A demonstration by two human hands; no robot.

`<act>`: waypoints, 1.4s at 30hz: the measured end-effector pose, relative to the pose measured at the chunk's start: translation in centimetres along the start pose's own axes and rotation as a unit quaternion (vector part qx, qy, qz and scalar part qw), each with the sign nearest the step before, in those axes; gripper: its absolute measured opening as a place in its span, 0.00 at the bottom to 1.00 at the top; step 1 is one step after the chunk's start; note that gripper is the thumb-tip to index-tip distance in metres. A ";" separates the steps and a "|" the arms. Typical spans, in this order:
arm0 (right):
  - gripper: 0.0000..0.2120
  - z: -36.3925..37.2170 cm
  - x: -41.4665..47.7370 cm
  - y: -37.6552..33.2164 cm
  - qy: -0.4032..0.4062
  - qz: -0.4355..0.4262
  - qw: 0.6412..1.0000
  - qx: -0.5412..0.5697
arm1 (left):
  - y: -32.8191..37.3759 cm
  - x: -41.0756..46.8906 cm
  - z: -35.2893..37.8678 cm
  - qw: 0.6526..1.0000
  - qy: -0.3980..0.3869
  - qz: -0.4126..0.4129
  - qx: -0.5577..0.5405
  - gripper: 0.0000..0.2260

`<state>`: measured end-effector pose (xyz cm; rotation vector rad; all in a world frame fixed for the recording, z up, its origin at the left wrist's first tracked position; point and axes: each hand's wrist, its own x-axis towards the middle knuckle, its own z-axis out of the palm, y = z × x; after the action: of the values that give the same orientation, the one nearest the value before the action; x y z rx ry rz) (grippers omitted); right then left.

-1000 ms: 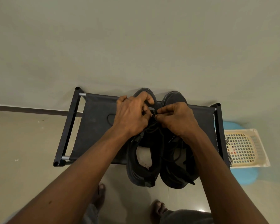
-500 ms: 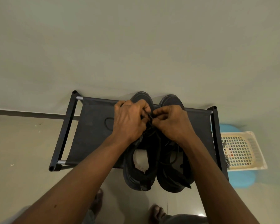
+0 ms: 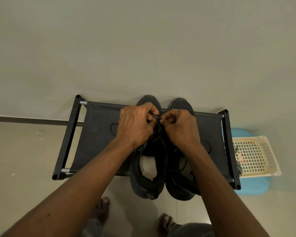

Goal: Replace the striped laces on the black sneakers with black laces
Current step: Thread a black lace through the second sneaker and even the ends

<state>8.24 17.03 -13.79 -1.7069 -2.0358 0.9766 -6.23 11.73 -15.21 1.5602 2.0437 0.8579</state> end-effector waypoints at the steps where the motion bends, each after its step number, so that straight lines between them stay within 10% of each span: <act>1: 0.04 0.0 0.0 0.0 -0.002 0.002 1.000 0.005 | 0.0 -0.1 -0.1 1.000 0.001 0.000 -0.002 0.11; 33: 0.07 -0.4 0.2 -0.9 0.083 0.008 0.993 0.080 | 0.0 -0.4 -1.1 0.995 -0.089 -0.050 0.010 0.21; 42: 0.06 -4.6 0.3 -2.5 0.239 0.014 0.870 0.432 | -0.5 -0.6 -1.2 0.995 -0.071 -0.045 0.045 0.20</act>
<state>9.21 18.52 -8.88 -1.2809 -1.0047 1.0928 -7.21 10.78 -14.74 1.5162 2.0582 0.6104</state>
